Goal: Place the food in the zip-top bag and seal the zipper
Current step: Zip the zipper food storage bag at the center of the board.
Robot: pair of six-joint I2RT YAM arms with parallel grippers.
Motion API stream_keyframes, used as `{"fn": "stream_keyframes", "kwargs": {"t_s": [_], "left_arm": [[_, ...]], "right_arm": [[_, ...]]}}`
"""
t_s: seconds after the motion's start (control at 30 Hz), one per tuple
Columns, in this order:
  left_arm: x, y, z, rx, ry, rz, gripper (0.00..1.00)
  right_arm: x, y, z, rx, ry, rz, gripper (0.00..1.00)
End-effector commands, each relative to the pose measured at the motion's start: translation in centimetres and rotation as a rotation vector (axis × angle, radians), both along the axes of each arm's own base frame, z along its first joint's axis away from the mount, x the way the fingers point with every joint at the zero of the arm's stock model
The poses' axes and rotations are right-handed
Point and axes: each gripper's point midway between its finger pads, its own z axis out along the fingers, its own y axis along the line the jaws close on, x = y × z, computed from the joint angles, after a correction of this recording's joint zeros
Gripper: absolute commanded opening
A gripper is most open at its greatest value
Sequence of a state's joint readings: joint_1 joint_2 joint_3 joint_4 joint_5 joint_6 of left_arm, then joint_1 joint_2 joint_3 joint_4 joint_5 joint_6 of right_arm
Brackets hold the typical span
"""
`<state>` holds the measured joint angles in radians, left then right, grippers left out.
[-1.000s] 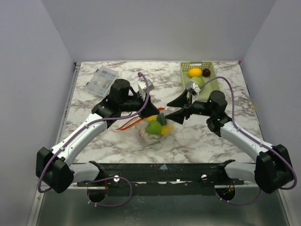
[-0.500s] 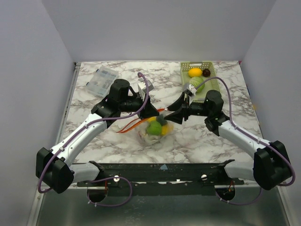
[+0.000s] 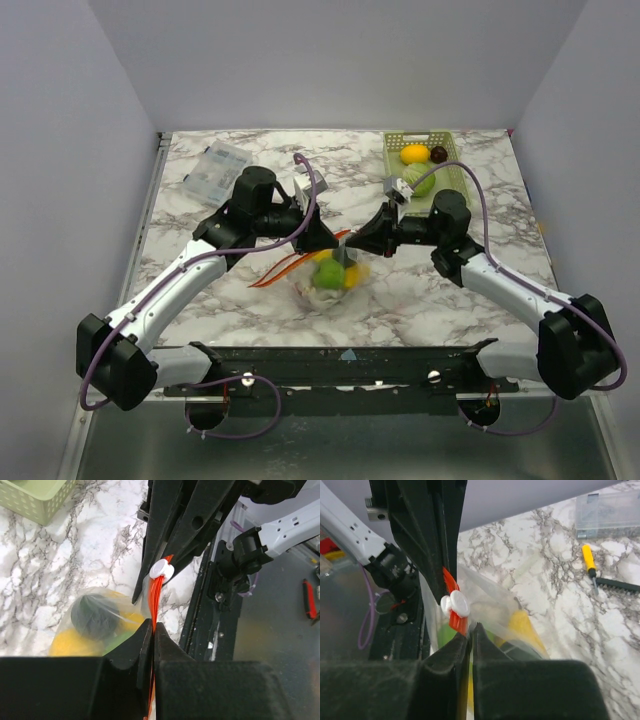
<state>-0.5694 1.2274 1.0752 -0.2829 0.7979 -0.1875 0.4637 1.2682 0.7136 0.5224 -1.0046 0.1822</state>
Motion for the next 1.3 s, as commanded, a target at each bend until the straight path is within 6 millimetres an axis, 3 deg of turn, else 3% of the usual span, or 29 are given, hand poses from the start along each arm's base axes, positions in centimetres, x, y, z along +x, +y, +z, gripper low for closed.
{"fn": "stream_keyframes", "kwargs": {"t_s": [0.0,0.07,0.13,0.27,0.37,0.63,0.9,1.07,1.27], "left_arm": [[0.3,-0.1,2.1,-0.006,-0.078,0.004,0.17],[0.8,0.1,1.9,0.023,-0.117,0.036,0.38],[1.2,0.1,2.0,0.045,-0.166,0.067,0.53],[1.4,-0.9,3.0,0.081,-0.344,0.094,0.61],[1.8,-1.7,3.8,0.065,-0.455,0.107,0.59],[3.6,-2.2,4.6,0.089,-0.680,0.193,0.38],[3.5,-3.1,3.4,0.141,-0.717,0.107,0.37],[2.3,-3.8,3.1,0.110,-0.695,0.038,0.37],[2.9,-4.1,3.1,0.115,-0.679,0.060,0.21]], "right_arm": [[0.2,0.5,1.1,0.017,-0.012,0.010,0.00],[0.2,0.6,1.4,0.026,0.019,0.010,0.00],[0.3,0.6,1.6,0.029,0.047,0.003,0.00],[0.4,0.5,1.5,0.030,0.074,-0.020,0.00],[0.4,0.5,1.4,0.025,0.094,-0.025,0.00],[0.5,0.3,1.6,0.022,0.099,-0.045,0.00],[0.6,0.2,1.7,0.022,0.097,-0.058,0.00],[0.6,0.2,1.6,0.021,0.106,-0.059,0.00],[0.6,0.2,1.7,0.027,0.101,-0.060,0.00]]}}
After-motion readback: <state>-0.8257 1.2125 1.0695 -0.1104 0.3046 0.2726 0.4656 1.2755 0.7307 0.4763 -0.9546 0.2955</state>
